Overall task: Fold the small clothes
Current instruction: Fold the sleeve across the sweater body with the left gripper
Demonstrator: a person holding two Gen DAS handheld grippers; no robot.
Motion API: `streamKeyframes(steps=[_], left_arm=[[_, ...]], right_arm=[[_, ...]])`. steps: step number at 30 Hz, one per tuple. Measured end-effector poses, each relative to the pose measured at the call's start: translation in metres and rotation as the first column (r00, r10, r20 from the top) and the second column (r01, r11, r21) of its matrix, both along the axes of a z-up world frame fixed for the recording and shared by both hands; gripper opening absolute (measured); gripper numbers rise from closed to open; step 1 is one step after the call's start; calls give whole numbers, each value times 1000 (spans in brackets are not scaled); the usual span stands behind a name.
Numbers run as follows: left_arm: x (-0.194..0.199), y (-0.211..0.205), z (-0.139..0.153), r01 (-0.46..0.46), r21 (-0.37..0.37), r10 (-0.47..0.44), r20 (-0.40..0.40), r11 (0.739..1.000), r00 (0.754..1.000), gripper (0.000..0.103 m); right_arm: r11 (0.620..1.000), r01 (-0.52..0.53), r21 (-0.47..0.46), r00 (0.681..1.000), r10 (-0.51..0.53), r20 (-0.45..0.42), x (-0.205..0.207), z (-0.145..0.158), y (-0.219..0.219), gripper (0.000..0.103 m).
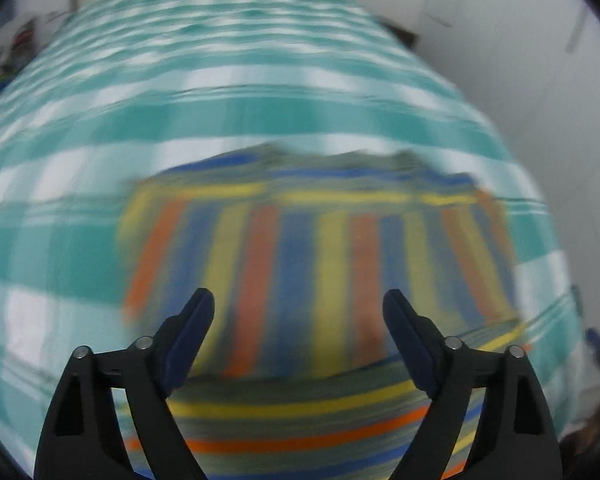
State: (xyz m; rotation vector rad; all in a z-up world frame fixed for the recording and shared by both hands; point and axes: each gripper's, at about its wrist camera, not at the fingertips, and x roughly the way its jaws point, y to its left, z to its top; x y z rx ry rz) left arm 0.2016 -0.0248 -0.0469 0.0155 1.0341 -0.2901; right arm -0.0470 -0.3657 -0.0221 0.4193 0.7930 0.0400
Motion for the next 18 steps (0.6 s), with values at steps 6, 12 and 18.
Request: streamKeyframes(steps=[6, 12, 18], left_arm=[[1, 116, -15, -176, -166, 160, -104, 970, 982, 77], [4, 103, -21, -2, -265, -40, -152, 964, 988, 68], [9, 97, -46, -115, -131, 94, -158, 985, 983, 5]], right_arm=[[999, -28, -24, 999, 28, -17, 2, -5, 12, 64], [999, -20, -48, 998, 17, -59, 13, -17, 21, 64], [995, -28, -97, 998, 23, -57, 17, -17, 34, 64]])
